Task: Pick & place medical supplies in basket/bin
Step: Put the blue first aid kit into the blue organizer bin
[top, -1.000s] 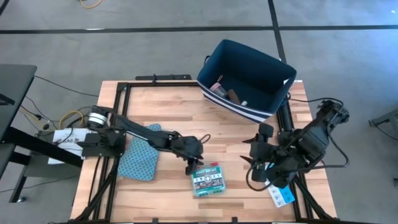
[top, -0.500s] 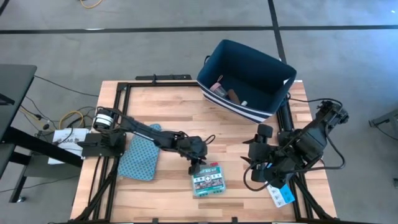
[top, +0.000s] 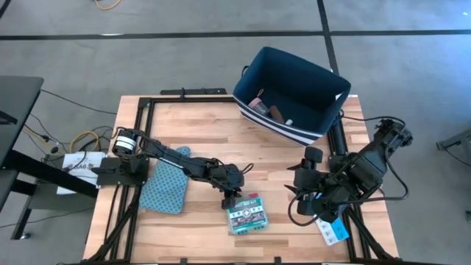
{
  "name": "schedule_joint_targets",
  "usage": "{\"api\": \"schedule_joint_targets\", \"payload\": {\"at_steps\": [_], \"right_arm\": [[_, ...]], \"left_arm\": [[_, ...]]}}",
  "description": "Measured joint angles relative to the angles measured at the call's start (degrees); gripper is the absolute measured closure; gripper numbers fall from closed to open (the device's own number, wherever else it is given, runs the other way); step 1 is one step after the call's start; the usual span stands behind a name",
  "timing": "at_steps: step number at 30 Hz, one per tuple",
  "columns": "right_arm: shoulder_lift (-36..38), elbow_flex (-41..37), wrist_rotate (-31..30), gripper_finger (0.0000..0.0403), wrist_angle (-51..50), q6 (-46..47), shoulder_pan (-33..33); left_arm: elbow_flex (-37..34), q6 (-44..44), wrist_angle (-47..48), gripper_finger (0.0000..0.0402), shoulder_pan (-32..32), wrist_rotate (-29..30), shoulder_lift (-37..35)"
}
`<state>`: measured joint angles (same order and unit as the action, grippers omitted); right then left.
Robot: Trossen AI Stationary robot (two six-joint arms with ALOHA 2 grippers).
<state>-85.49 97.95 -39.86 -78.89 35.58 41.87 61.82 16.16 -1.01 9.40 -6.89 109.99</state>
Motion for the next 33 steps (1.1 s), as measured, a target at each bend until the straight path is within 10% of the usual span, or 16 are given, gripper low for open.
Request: {"api": "schedule_joint_targets", "payload": {"at_steps": [33], "right_arm": [[0.0,0.0,0.0,0.0168,-0.3,0.0,0.0]], "left_arm": [[2.8,4.2,6.3,0.0295,2.7,3.1,-0.2]]}}
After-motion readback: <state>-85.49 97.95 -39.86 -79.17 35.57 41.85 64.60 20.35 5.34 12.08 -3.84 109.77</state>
